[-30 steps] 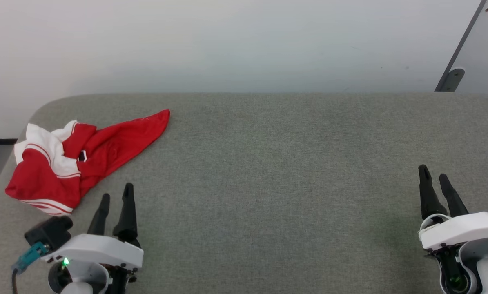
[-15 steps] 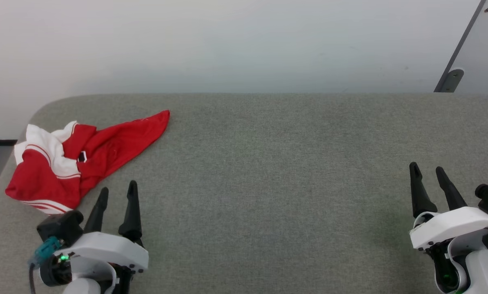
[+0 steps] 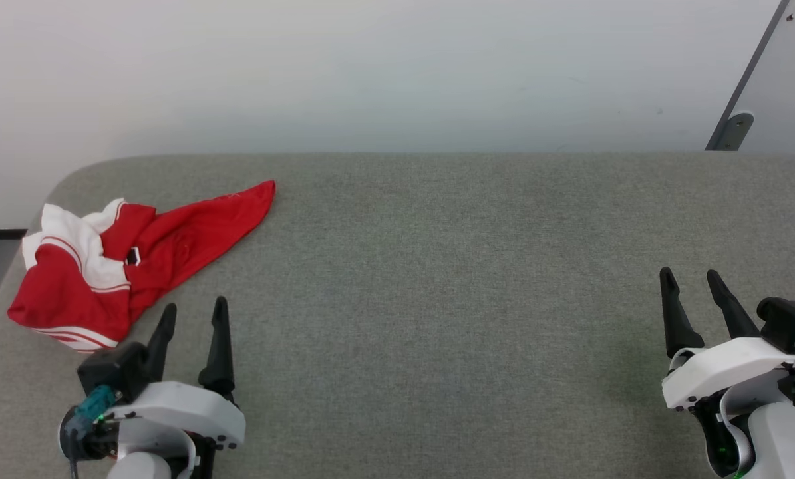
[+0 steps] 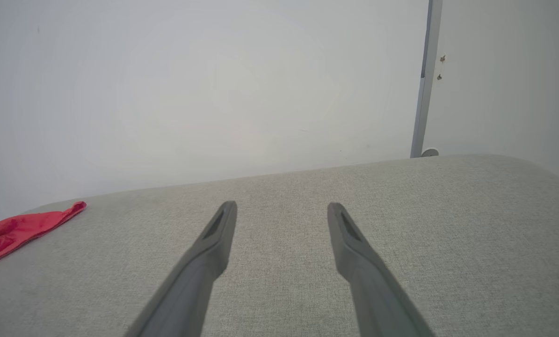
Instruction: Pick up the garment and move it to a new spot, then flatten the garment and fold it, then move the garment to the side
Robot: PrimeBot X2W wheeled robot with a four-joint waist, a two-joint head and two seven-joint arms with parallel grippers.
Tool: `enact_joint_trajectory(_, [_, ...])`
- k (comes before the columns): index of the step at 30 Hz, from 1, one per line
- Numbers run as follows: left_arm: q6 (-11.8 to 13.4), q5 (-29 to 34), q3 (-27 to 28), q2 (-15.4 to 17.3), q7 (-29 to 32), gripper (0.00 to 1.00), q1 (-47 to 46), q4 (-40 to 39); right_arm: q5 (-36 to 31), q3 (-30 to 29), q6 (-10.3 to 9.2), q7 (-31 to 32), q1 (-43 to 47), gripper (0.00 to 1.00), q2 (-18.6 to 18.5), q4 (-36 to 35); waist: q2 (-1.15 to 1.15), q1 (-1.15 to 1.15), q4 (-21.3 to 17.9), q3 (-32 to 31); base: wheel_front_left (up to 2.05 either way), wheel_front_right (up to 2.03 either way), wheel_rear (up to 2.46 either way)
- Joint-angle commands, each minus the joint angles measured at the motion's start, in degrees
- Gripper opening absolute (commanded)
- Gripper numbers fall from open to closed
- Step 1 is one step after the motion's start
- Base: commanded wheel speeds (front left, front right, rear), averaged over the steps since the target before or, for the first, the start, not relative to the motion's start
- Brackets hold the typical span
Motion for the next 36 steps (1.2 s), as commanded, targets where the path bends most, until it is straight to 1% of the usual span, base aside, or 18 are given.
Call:
enact_joint_trajectory(1, [-0.3,1.5,0.1,0.4,-0.6,1.00,-1.2,-0.2,-1.7,0.2,-0.05,-0.5,-1.7,1.00,-0.4,0.1,0.00,0.00,0.0,0.0,0.00,0.00,0.00])
enact_joint_trajectory(10, [-0.9,5.1,0.6,0.6,-1.8,1.00,-1.7,1.5,-5.2,0.3,-0.06,-1.7,-2.3,1.00,-0.6,1.4,0.00,0.00,0.0,0.0,0.00,0.00,0.00])
enact_joint_trajectory(22, [-2.8,8.8,2.0,-0.4,-3.2,1.00,-2.0,2.7,-4.7,-0.1,-0.06,-3.2,-2.5,1.00,-0.8,1.8,0.00,0.00,0.2,-0.4,0.00,0.00,0.00])
enact_joint_trajectory(27, [-3.5,9.7,3.1,-1.3,-3.8,1.00,-1.8,3.8,-5.5,-0.1,-0.07,-3.7,-2.0,1.00,-1.0,2.4,0.00,0.00,0.2,-0.4,0.00,0.00,0.00])
enact_joint_trajectory(36, [-5.0,12.5,5.0,-1.6,-4.7,1.00,-2.1,5.1,-6.8,-0.4,-0.07,-4.6,-2.1,1.00,-0.7,3.0,0.00,0.00,0.2,-0.2,0.00,0.00,0.00])
